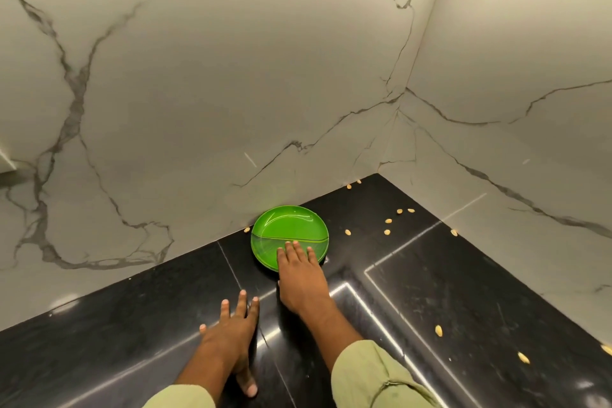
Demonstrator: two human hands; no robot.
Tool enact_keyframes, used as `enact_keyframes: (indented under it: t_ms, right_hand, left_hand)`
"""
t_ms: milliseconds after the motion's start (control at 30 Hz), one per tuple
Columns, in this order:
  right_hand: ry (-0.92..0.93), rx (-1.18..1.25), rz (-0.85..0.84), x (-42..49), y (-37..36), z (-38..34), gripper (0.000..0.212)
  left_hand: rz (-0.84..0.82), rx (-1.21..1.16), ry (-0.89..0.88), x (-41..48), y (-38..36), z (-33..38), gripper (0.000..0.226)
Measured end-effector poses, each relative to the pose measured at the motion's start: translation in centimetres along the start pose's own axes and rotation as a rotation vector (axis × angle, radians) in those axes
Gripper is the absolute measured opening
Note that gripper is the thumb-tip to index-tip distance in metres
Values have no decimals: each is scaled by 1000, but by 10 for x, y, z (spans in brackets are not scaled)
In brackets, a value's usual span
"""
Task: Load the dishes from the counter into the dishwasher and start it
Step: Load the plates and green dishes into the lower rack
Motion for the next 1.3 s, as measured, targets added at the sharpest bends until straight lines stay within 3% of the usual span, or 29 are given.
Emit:
enact_keyframes:
  t_ms: [300, 433, 567, 700, 933, 1000, 1100, 1233, 1300]
  right_hand:
    - [3, -45, -51, 9, -24, 3, 43]
    - [25, -83, 37, 5, -14, -3, 15]
    - [15, -73, 112, 7, -5, -2, 37]
    - [41, -110, 140, 1, 10, 0, 22]
    - [117, -161, 262, -31, 29, -2, 38]
    - [129, -152, 287, -46, 29, -1, 34]
    - [139, -184, 329, -70, 29, 3, 11]
    - [110, -215, 310, -100, 27, 12, 14]
    - [96, -216, 316, -118, 28, 14, 12]
  left_hand:
    - [-40, 3, 15, 0, 0, 0, 150]
    - [-47, 3, 21, 1, 1, 0, 150]
    - [-48, -12, 28, -3, 3, 2, 148]
    - [-45, -8, 25, -5, 5, 3, 148]
    - [-12, 13, 39, -7, 5, 3, 147]
    - [11, 24, 45, -10, 4, 4, 146]
    - [64, 71, 34, -17, 4, 7, 142]
    - [201, 138, 24, -37, -5, 15, 134]
    - [295, 111, 39, -50, -15, 15, 120]
Point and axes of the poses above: each hand's wrist, its own x-axis towards the middle knuckle, its own y-axis out of the back of the hand, z = x × y, the point moved 4 cm from there along x, towards the middle knuckle, and after that the axes turned 4 degrees about -x, right-handed, at the moved point
